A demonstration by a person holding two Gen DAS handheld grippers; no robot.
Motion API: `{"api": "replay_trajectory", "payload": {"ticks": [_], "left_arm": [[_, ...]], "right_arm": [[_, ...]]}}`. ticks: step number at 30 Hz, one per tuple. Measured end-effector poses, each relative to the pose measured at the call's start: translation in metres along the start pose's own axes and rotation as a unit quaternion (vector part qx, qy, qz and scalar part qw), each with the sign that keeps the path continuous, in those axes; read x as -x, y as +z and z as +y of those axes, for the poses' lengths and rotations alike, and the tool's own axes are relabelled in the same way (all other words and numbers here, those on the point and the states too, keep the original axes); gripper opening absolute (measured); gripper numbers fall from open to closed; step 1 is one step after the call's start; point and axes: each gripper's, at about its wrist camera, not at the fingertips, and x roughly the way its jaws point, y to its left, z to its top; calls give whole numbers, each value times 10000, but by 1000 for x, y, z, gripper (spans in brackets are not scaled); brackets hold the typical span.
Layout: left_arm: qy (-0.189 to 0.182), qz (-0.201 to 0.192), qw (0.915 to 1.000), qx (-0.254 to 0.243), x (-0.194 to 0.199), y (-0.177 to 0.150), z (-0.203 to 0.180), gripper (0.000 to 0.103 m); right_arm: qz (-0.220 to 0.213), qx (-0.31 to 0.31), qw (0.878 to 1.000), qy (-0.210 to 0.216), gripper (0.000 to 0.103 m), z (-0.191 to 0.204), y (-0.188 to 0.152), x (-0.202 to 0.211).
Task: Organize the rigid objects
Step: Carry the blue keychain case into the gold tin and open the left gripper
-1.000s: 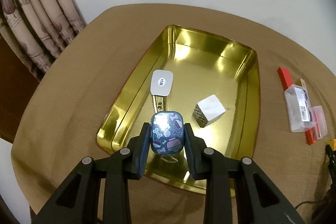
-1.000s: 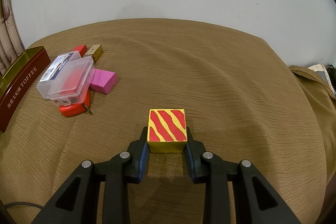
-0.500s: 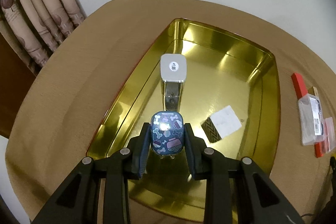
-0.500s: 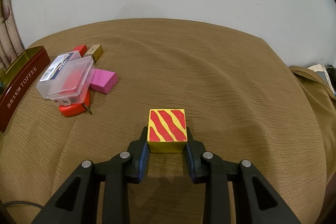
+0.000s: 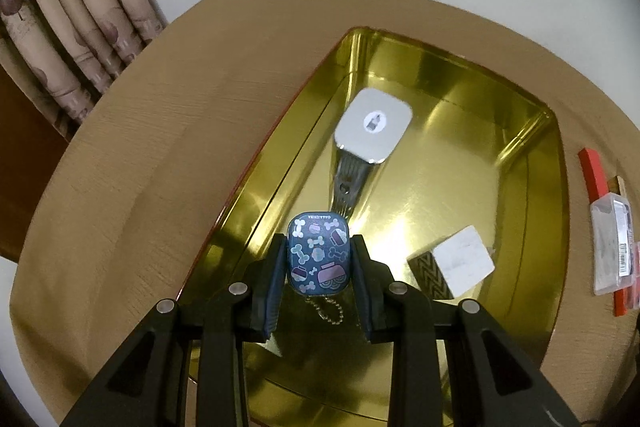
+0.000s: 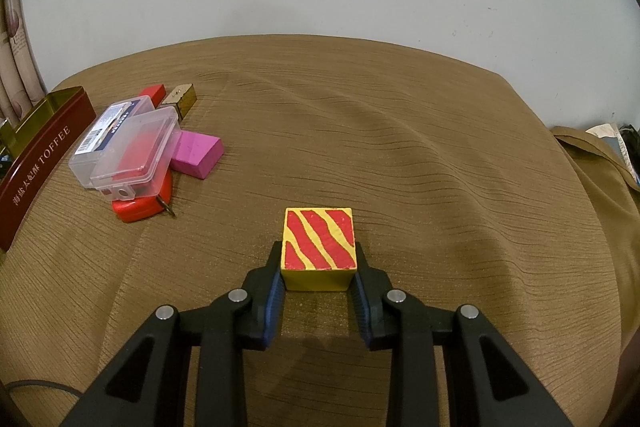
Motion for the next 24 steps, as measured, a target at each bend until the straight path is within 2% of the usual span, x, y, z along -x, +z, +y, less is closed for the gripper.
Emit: {"api": "replay_trajectory", "payload": {"ticks": [8, 12, 15, 19, 24], "left_arm": [[25, 46, 10000, -9, -1, 1, 1, 31], [54, 59, 10000, -44, 4, -2, -1, 40], [71, -30, 9998, -184, 13, -6, -4, 52], [119, -206, 9992, -324, 29, -15, -7, 55], [-21, -318, 9992, -237, 47, -25, 2, 63]], "right_arm": [[2, 1, 10000, -8, 31, 1, 0, 0], [4, -2, 10000, -8, 31, 1, 0, 0], [4, -6, 10000, -8, 31, 1, 0, 0], [4, 8, 10000, -18, 30, 0, 0, 0], [5, 34, 10000, -49, 30, 0, 0, 1]]}}
